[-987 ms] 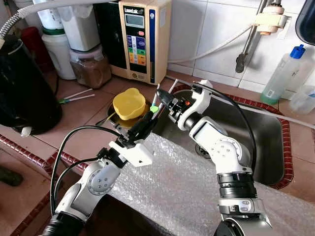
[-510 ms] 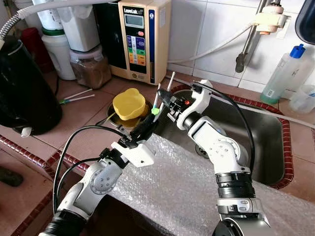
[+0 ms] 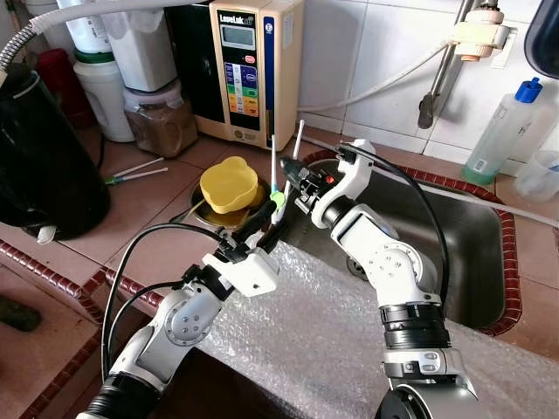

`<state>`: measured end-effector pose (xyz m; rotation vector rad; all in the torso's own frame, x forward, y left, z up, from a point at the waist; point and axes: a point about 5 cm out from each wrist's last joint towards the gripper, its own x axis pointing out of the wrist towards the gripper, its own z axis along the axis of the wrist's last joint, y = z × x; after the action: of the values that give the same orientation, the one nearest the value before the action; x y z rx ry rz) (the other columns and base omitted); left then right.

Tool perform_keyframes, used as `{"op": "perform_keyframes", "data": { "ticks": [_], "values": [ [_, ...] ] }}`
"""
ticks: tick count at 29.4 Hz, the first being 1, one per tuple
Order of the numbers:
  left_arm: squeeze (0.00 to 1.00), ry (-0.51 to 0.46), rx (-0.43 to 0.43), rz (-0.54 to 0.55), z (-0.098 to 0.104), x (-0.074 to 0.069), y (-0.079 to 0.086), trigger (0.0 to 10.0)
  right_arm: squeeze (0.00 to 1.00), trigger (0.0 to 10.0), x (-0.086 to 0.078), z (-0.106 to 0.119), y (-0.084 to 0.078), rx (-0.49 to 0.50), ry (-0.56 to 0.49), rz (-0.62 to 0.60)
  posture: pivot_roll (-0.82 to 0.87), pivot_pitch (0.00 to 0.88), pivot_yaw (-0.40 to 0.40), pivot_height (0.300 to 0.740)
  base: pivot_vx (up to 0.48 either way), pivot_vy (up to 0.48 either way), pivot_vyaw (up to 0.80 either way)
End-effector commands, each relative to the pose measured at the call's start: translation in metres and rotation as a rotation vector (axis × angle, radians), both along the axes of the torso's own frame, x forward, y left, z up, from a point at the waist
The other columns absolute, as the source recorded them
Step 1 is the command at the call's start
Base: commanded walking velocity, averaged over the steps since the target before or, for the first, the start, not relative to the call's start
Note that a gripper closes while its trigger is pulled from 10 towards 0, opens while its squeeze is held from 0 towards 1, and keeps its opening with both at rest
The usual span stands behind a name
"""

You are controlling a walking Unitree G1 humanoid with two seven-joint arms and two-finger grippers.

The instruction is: Kitchen organization

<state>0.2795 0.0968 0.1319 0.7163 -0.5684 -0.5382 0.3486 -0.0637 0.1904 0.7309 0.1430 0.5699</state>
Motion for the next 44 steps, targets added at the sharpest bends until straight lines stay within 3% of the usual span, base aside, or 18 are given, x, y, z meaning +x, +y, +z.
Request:
{"op": "perform_keyframes", "data": {
  "ticks": [1,6,11,12,14,21,24,28,29,32,33,34,35,36,44],
  "values": [
    [1.00,-0.081,-0.079,0.012,0.021,0.004,0.003,10.0,0.00,0.0,0.004,-0.008,-0.011,-0.045,0.031,-0.068,0.11,0.000,0.036,0.740,0.000,0.000,0.00],
    [1.00,0.099,-0.240,0.018,0.020,0.008,0.004,10.0,0.00,0.0,0.011,-0.008,-0.020,-0.221,-0.039,-0.170,0.11,0.000,0.038,0.740,0.000,0.000,0.00],
    [1.00,0.146,-0.276,0.017,0.019,0.007,0.005,10.0,0.00,0.0,0.016,-0.004,-0.029,-0.317,-0.098,-0.237,0.12,0.000,0.036,0.740,0.000,0.000,0.00],
    [1.00,0.189,-0.285,0.005,0.016,0.007,0.005,10.0,0.00,0.0,0.018,-0.005,-0.034,-0.390,-0.120,-0.265,0.12,0.000,0.035,0.740,0.000,0.000,0.00],
    [1.00,0.235,-0.297,-0.008,0.014,0.006,0.004,10.0,0.00,0.0,0.020,-0.006,-0.038,-0.431,-0.134,-0.288,0.12,0.000,0.033,0.740,0.000,0.000,0.00],
    [1.00,0.408,-0.341,-0.027,0.002,0.005,0.005,10.0,0.00,0.0,0.024,-0.034,-0.060,-0.750,-0.137,-0.305,0.12,0.000,0.031,0.740,0.000,0.000,0.00],
    [1.00,0.466,-0.347,-0.040,-0.001,0.005,0.004,10.0,0.00,0.0,0.022,-0.053,-0.066,-0.836,-0.111,-0.288,0.13,0.000,0.029,0.740,0.000,0.000,0.00],
    [1.00,0.563,-0.357,-0.062,-0.007,0.004,0.003,10.0,0.00,0.0,0.020,-0.067,-0.069,-0.872,-0.092,-0.275,0.13,0.000,0.027,0.740,0.000,0.000,0.00],
    [1.00,0.576,-0.356,-0.067,-0.007,0.004,0.003,10.0,0.00,1.7,0.019,-0.070,-0.069,-0.889,-0.093,-0.270,0.13,0.000,0.027,0.740,0.000,0.000,0.00],
    [1.00,0.609,-0.355,-0.080,-0.009,0.003,0.003,10.0,0.00,2.2,0.018,-0.077,-0.068,-0.907,-0.082,-0.248,0.13,0.000,0.027,0.740,0.000,0.000,0.00],
    [1.00,0.612,-0.355,-0.079,-0.009,0.002,0.003,10.0,0.00,5.0,0.017,-0.080,-0.066,-0.912,-0.077,-0.230,0.13,0.000,0.027,0.740,0.000,0.000,0.00],
    [1.00,0.612,-0.355,-0.079,-0.009,0.002,0.003,10.0,0.00,5.0,0.017,-0.080,-0.066,-0.912,-0.077,-0.230,0.13,0.000,0.027,0.740,0.000,0.000,0.00],
    [1.00,0.614,-0.354,-0.079,-0.009,0.002,0.003,10.0,0.24,10.0,0.017,-0.081,-0.065,-0.914,-0.078,-0.222,0.13,0.000,0.027,0.740,0.000,0.000,0.00],
    [1.00,0.613,-0.355,-0.077,-0.009,0.003,0.003,10.0,1.00,10.0,0.017,-0.083,-0.064,-0.911,-0.072,-0.215,0.13,0.000,0.025,0.740,0.000,0.000,0.00],
    [1.00,0.633,-0.357,-0.076,-0.007,0.002,0.004,10.0,1.00,10.0,0.017,-0.088,-0.058,-0.900,-0.078,-0.183,0.13,0.000,0.026,0.740,0.000,0.000,0.00]
  ]
}}
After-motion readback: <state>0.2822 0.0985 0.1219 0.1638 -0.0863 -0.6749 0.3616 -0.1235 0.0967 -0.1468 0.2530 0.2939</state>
